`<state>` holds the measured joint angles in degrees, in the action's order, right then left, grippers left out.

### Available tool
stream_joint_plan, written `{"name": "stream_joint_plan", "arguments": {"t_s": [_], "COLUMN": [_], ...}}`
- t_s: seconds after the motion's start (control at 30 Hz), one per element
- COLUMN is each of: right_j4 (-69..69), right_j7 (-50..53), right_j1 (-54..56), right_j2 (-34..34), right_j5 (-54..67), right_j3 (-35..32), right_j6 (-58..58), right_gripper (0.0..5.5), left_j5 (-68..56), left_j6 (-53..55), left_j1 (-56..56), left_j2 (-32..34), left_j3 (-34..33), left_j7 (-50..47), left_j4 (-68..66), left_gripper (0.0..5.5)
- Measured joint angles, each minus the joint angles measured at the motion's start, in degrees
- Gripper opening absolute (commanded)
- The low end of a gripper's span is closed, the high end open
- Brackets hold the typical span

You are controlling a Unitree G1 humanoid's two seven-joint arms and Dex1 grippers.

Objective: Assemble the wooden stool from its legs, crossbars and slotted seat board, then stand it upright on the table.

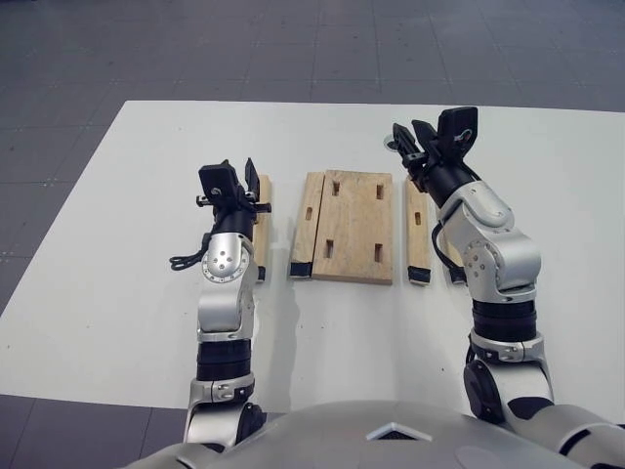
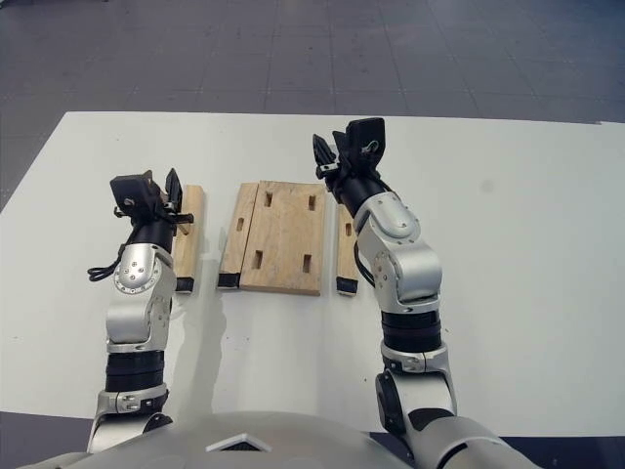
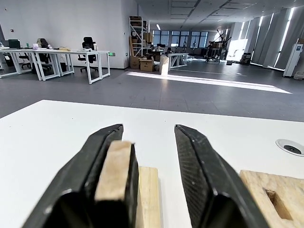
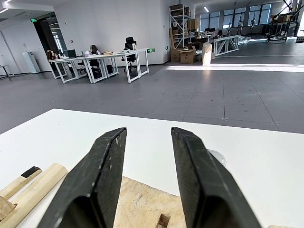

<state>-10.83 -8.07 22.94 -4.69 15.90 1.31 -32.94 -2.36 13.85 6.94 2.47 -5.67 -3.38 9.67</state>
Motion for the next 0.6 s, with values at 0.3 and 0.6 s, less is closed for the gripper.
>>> {"name": "stream_joint_plan", "arguments": {"t_s": [0.3,0.6], "right_j4": [-0.17,-0.26], "right_j7": [0.32,1.14], "right_j1": [-0.45,-0.69], "right_j2": [0.05,0.66], "right_j5": [-0.06,-0.03], "right_j3": [-0.10,-0.34], "right_j6": [0.01,0.01], "right_gripper": [1.72,1.72], "left_j5": [-1.70,-7.56], "left_j6": [25.24,42.95], "left_j1": [18.90,25.87], "left_j2": [7.84,7.39], "left_j3": [-5.30,-6.56], "left_j7": [-0.18,2.91], "left_j4": [15.13,6.14], "left_gripper": [2.36,2.36]}}
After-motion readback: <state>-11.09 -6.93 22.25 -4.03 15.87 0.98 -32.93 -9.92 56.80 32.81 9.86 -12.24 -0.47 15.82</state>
